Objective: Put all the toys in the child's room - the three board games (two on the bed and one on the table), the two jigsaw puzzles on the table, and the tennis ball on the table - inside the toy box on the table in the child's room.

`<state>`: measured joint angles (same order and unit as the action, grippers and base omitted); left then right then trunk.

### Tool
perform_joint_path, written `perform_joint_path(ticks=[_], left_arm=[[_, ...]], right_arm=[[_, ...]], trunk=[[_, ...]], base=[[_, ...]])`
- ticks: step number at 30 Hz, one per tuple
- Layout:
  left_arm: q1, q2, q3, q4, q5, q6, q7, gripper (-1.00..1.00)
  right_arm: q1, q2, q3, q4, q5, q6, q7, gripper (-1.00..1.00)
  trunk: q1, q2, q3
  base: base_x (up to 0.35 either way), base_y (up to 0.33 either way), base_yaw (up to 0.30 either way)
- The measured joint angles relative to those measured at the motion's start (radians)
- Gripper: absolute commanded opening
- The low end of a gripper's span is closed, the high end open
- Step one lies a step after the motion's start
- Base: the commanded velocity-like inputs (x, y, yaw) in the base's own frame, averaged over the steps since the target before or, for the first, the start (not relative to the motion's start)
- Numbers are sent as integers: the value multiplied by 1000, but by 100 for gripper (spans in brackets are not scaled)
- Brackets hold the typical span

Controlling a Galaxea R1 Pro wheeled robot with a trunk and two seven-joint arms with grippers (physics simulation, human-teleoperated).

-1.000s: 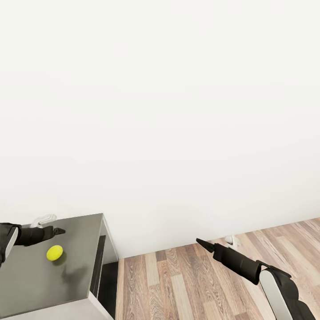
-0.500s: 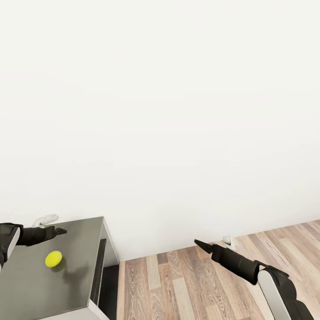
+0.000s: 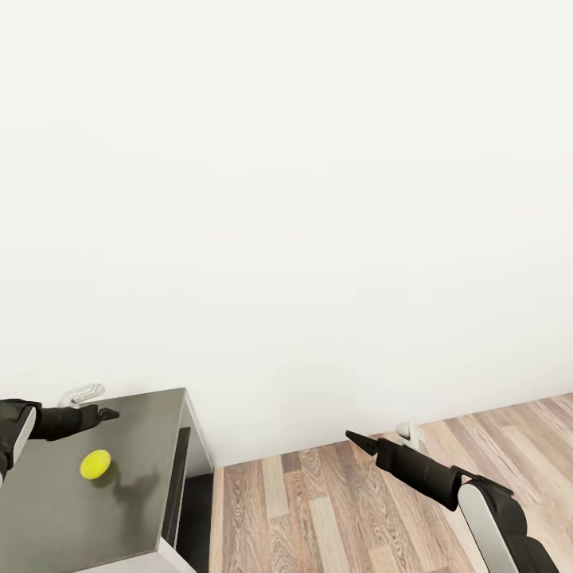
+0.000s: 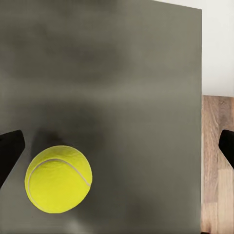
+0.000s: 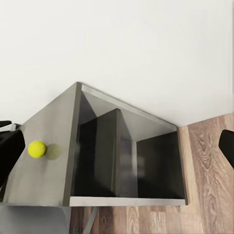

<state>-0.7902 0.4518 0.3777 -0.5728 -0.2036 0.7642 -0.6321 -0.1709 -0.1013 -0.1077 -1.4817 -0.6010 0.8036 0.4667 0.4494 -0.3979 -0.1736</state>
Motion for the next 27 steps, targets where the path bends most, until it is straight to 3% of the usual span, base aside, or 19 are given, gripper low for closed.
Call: perform_joint_path(ticks=[8, 18, 27], left_arm=[[1, 2, 0, 0, -2, 0, 4, 100], [0, 3, 0, 4, 1, 2, 79, 100], [0, 0, 0, 5, 2, 2, 91, 100]], right_arm=[[0, 0, 0, 0, 0, -3, -3, 100], [0, 0, 1, 1, -1, 0, -7, 100], [0, 1, 1, 1, -3, 2, -30, 100]], trunk=[[0, 0, 0], [0, 0, -12], [0, 0, -26]], base=[[18, 83, 0], [6, 13, 0], [0, 1, 0]])
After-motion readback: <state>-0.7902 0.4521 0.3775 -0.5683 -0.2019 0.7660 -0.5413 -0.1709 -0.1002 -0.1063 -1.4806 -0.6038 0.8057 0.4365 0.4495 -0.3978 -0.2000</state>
